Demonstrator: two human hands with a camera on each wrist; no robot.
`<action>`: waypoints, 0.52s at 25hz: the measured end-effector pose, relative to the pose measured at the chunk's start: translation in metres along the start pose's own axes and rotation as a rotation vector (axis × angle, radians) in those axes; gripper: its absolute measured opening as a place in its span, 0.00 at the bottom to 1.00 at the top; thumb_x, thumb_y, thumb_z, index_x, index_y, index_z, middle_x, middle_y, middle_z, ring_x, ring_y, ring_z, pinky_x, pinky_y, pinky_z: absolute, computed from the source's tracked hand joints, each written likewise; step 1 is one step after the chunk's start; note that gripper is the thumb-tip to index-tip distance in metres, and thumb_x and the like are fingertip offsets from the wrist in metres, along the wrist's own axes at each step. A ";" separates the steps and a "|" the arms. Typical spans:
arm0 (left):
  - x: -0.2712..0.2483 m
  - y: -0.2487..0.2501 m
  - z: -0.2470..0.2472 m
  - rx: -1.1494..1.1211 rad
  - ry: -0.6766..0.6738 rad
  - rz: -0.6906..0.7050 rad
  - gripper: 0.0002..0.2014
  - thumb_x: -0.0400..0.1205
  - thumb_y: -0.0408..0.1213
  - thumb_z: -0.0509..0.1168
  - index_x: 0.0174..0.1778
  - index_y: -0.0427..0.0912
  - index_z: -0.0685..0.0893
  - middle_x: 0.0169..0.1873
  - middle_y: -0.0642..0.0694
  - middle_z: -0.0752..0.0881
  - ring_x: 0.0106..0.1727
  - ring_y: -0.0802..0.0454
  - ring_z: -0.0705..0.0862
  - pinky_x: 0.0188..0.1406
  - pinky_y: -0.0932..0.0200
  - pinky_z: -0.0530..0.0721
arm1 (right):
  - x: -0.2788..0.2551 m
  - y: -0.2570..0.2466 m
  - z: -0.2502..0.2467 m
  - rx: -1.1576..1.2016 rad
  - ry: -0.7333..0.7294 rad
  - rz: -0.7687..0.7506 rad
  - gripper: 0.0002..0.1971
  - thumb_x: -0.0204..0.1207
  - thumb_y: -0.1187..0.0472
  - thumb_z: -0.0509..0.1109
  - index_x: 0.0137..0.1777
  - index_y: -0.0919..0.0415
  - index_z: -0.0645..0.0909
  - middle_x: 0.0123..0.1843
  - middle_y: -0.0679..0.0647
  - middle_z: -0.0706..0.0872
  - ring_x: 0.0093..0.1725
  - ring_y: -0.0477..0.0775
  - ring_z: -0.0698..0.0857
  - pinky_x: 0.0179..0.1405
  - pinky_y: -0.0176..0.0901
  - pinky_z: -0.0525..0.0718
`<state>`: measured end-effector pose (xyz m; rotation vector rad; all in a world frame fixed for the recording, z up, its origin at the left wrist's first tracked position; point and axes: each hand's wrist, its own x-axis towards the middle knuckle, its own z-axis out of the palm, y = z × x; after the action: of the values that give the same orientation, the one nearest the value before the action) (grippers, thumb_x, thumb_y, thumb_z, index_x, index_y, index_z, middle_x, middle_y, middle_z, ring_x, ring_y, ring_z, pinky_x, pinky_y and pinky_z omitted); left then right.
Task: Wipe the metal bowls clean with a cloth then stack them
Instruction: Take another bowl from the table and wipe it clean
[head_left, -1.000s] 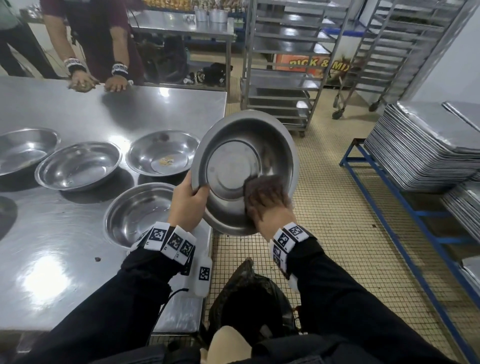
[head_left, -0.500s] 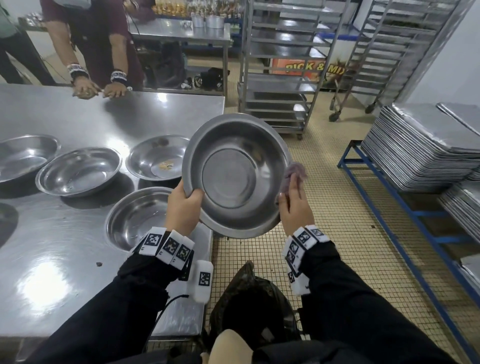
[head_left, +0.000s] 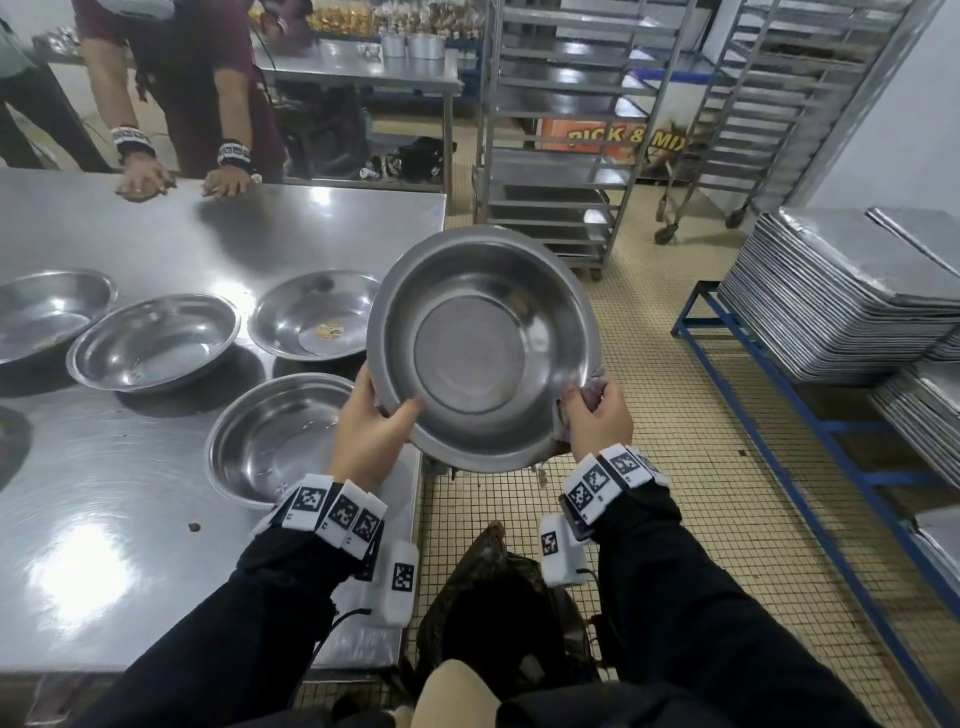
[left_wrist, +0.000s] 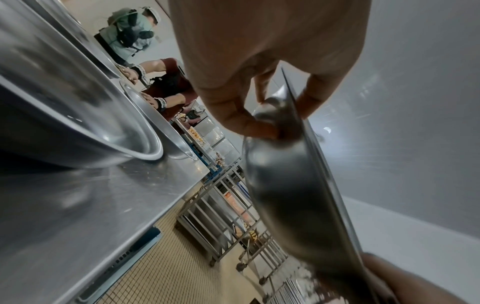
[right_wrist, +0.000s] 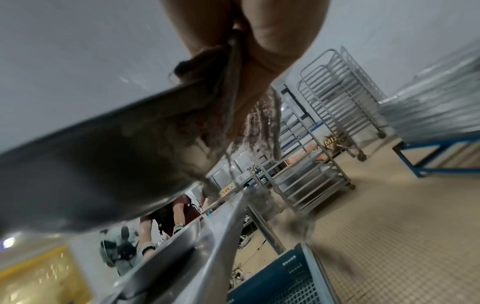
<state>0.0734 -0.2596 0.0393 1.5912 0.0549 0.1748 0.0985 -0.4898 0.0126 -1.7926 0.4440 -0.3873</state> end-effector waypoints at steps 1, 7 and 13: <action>-0.004 -0.001 0.004 -0.009 -0.038 -0.006 0.21 0.79 0.27 0.68 0.66 0.49 0.76 0.50 0.48 0.86 0.46 0.56 0.88 0.40 0.58 0.88 | -0.004 0.000 0.003 0.049 0.022 0.010 0.08 0.78 0.59 0.69 0.44 0.61 0.74 0.38 0.48 0.81 0.38 0.47 0.82 0.35 0.34 0.81; -0.005 -0.003 0.014 0.039 0.046 -0.072 0.10 0.82 0.26 0.61 0.42 0.47 0.79 0.41 0.47 0.83 0.46 0.49 0.82 0.43 0.66 0.83 | -0.014 -0.006 0.012 -0.013 -0.128 -0.015 0.14 0.83 0.50 0.61 0.50 0.62 0.75 0.40 0.47 0.82 0.39 0.43 0.82 0.33 0.30 0.78; 0.010 -0.008 -0.001 0.137 0.175 -0.075 0.24 0.80 0.24 0.57 0.73 0.39 0.72 0.40 0.50 0.81 0.38 0.58 0.80 0.28 0.74 0.78 | -0.021 0.000 0.003 -0.195 -0.188 -0.091 0.11 0.83 0.51 0.61 0.51 0.58 0.78 0.42 0.46 0.84 0.43 0.42 0.84 0.34 0.25 0.74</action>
<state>0.0840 -0.2568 0.0325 1.7043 0.2676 0.2558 0.0817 -0.4772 0.0108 -2.0233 0.2752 -0.2413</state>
